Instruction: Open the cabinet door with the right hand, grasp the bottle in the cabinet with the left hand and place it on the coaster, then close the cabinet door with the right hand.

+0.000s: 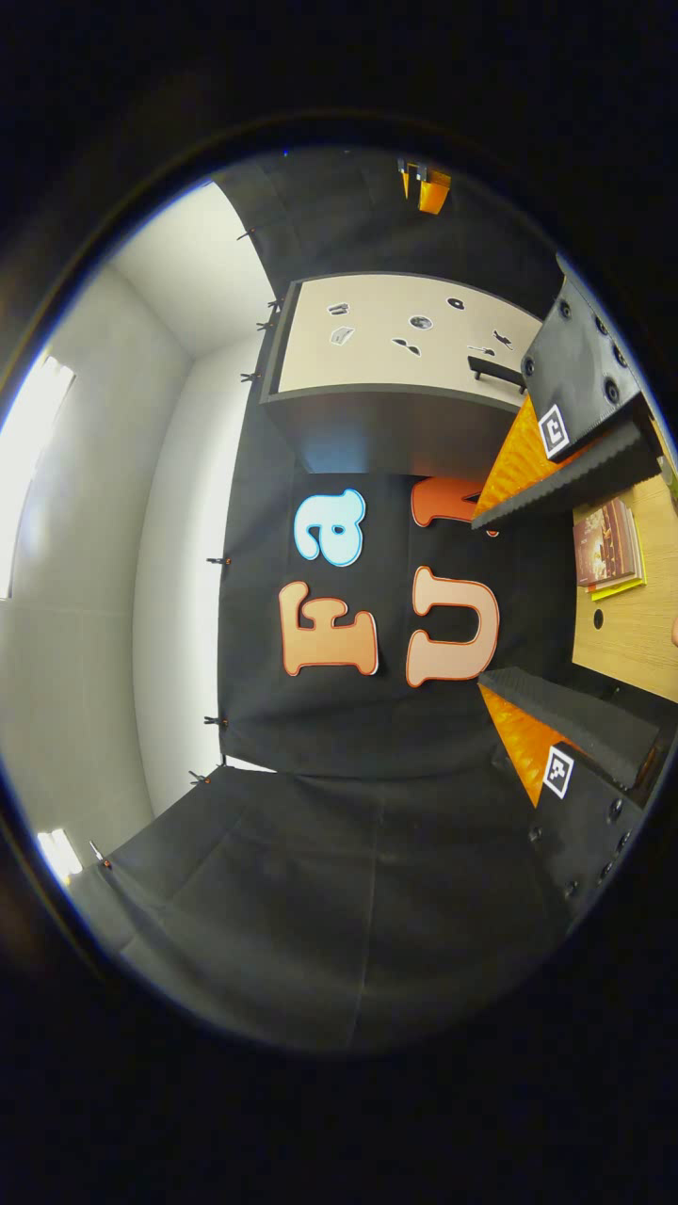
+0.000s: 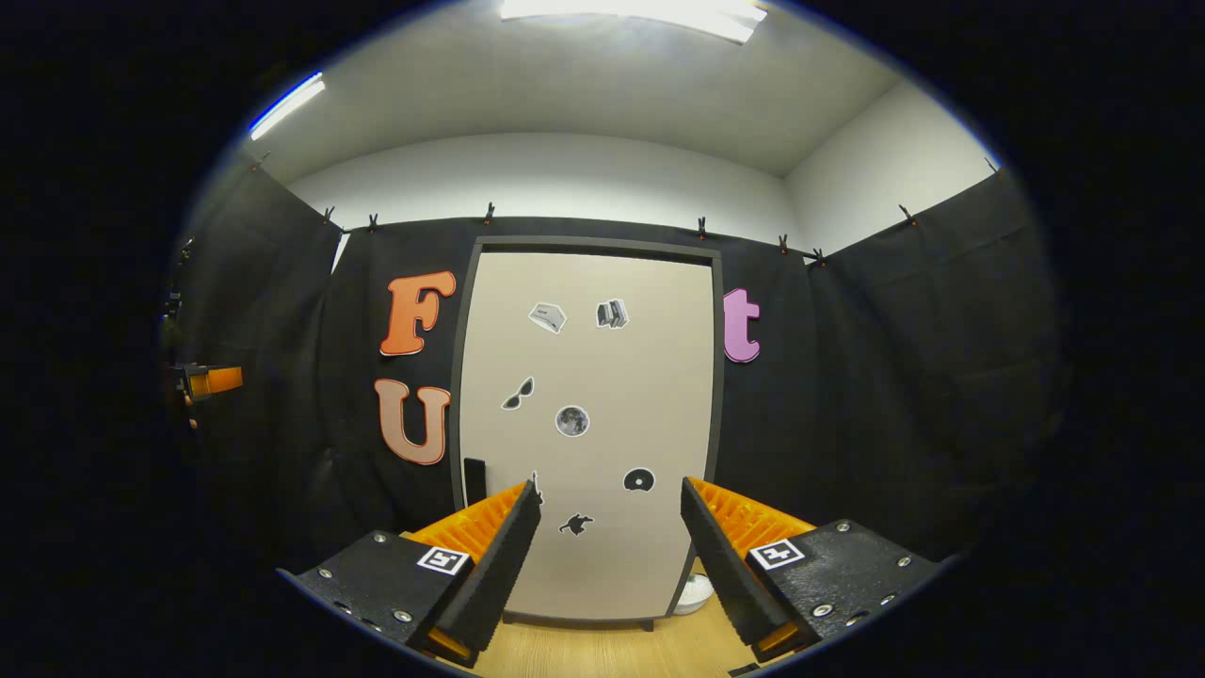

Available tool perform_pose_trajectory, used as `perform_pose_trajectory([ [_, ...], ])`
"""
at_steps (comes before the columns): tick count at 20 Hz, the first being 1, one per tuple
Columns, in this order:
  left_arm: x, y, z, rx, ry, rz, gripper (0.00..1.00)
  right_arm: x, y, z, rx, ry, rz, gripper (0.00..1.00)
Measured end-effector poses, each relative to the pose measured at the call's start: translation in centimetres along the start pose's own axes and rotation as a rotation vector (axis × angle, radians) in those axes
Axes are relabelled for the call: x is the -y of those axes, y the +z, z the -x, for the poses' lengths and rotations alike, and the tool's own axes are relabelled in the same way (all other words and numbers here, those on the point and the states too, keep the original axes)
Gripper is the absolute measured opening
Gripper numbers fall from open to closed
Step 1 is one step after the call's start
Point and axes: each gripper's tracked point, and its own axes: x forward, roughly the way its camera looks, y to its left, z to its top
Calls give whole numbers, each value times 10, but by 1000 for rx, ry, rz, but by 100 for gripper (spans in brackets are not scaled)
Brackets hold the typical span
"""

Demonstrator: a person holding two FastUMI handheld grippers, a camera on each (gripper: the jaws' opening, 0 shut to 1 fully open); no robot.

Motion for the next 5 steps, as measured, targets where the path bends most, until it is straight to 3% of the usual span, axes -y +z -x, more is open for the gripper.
perform_pose_trajectory([
  [5,-13,12,-3,42,12,-23,95,2,4,2,6,-17,19,93],
])
